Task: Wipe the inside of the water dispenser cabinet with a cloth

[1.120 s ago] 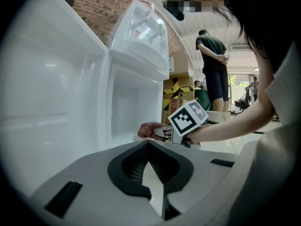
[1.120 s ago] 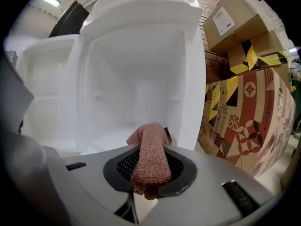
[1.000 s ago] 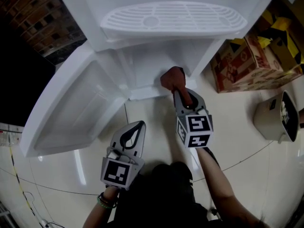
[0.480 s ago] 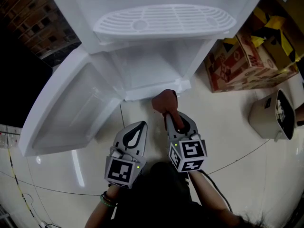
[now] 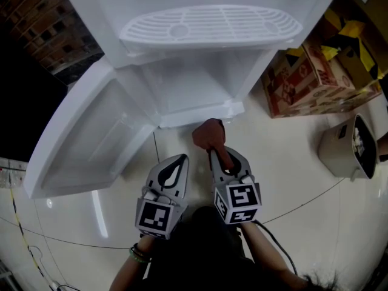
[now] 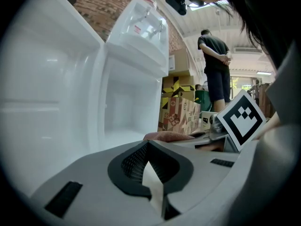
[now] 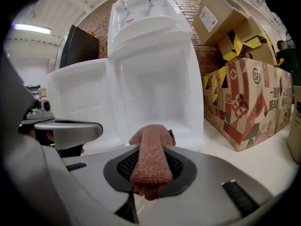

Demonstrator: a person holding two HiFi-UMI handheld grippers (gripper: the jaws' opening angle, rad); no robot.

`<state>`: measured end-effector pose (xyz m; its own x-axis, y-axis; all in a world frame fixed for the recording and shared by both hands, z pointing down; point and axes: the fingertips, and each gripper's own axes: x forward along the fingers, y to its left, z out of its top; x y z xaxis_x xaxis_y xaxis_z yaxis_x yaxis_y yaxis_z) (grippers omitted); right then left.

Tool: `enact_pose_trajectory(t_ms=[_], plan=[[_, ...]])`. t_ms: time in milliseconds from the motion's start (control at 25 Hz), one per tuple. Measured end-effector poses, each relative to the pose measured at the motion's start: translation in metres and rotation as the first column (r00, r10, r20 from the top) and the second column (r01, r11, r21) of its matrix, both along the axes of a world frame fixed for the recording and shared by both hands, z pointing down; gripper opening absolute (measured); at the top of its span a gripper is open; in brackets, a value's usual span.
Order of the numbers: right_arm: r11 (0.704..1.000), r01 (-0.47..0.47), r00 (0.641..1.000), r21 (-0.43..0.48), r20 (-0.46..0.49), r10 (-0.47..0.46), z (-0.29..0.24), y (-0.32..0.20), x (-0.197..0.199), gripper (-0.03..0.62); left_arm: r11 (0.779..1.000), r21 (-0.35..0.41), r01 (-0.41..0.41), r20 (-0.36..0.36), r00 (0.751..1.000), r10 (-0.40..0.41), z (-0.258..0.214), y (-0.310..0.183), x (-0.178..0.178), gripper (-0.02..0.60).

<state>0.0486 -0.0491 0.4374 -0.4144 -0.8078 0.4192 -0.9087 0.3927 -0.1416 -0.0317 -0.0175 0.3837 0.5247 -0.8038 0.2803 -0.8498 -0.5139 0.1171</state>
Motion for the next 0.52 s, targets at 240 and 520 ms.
enact_pose_trajectory(t_ms=[240, 520], plan=[[1.0, -0.001, 1.0, 0.0, -0.008, 0.001, 0.0015, 0.0009, 0.001, 0.07, 1.0, -0.002, 0.006, -0.001, 1.0, -0.007, 0.0022, -0.0003, -0.0026, -0.021], [1.0, 0.003, 1.0, -0.005, -0.012, -0.003, 0.0036, 0.003, 0.0006, 0.071, 1.0, -0.008, 0.012, 0.002, 1.0, -0.012, 0.0045, 0.0004, -0.0042, -0.021]])
